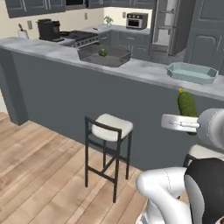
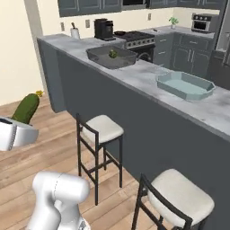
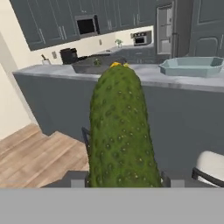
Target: Place the cold items (cucumber and broccoli) from the fridge in one tupperware on the dining counter. Place the warm items (kebab skewer and hot dog) in the stove area in another tupperware.
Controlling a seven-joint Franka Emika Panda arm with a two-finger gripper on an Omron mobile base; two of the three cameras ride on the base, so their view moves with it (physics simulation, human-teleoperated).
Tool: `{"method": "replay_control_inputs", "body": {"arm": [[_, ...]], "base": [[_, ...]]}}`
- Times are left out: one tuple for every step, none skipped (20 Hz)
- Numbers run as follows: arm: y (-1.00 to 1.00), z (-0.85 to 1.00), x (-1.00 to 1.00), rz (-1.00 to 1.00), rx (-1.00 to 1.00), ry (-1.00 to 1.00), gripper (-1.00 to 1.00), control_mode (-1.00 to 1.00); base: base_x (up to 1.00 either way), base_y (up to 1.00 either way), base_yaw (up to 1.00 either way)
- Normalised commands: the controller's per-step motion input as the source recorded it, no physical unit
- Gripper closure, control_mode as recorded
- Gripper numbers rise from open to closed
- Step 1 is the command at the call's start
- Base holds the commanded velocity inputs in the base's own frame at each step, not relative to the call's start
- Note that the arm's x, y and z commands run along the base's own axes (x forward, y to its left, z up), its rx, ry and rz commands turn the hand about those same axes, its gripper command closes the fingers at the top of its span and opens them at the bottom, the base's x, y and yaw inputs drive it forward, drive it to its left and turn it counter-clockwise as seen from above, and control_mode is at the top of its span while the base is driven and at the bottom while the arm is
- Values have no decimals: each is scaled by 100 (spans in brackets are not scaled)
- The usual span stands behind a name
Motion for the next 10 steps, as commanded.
{"method": "replay_control_inputs", "body": {"arm": [[0, 0, 0, 0, 0, 0, 100, 100], [0, 0, 0, 0, 0, 0, 100, 100], [0, 0, 0, 0, 0, 0, 100, 100], [0, 0, 0, 0, 0, 0, 100, 100], [0, 0, 0, 0, 0, 0, 100, 100], [0, 0, 0, 0, 0, 0, 100, 100], [0, 0, 0, 0, 0, 0, 100, 100], [0, 0, 0, 0, 0, 0, 100, 100], [0, 0, 0, 0, 0, 0, 100, 100], [0, 0, 0, 0, 0, 0, 100, 100]], "base": [[83, 100, -36], [82, 100, -33], [85, 100, -32], [84, 100, -31], [82, 100, -31], [80, 100, -29], [80, 100, -26], [80, 100, -25], [81, 100, -25], [82, 100, -26]]}}
